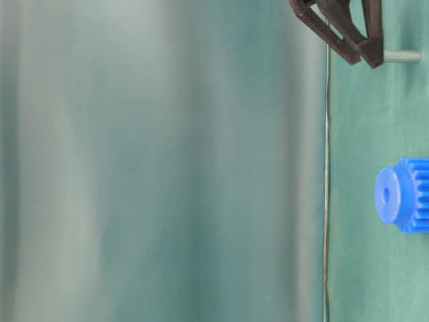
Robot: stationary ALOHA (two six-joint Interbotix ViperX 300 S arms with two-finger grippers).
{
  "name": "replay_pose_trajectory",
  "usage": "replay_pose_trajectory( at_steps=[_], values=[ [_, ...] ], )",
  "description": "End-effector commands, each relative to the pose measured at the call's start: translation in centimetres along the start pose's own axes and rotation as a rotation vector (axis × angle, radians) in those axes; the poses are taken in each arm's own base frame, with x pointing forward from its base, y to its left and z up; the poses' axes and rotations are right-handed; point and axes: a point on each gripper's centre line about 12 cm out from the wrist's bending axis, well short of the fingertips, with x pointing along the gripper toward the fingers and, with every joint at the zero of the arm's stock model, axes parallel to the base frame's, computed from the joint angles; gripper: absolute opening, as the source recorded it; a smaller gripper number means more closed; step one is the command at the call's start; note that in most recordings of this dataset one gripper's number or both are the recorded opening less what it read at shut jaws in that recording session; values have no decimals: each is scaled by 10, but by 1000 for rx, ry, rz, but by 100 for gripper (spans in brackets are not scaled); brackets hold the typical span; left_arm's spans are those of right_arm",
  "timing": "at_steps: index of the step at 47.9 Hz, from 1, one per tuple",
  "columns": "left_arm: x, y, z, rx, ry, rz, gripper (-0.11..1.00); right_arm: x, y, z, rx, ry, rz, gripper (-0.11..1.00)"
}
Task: Insert the shaft placed at a random location into the center hole of the small gear at another random location.
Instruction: 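Move the right gripper left toward the small silver shaft, then close the right gripper around the upright silver shaft and lift it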
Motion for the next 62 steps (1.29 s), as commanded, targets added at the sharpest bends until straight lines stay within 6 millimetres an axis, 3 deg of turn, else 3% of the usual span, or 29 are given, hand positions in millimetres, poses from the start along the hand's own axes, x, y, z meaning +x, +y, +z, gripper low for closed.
replay_pose_trajectory(
  at_steps=[1,8,13,23,25,42,62],
  values=[
    [3,0,7,3,-14,1,0,3,-1,8,15,-34,-4,83],
    [3,1,7,3,-14,2,0,3,-1,8,16,-34,-6,81],
    [3,1,7,3,-12,2,0,3,-2,8,17,-35,-7,72],
    [3,1,6,2,-6,2,0,3,-1,8,14,-34,-3,18],
    [3,1,6,2,-5,2,0,3,-1,8,15,-34,-4,13],
    [3,1,5,2,0,3,0,2,-1,13,14,-43,-1,13],
    [3,1,5,-2,0,3,0,-23,0,71,20,-74,14,13]
  ],
)
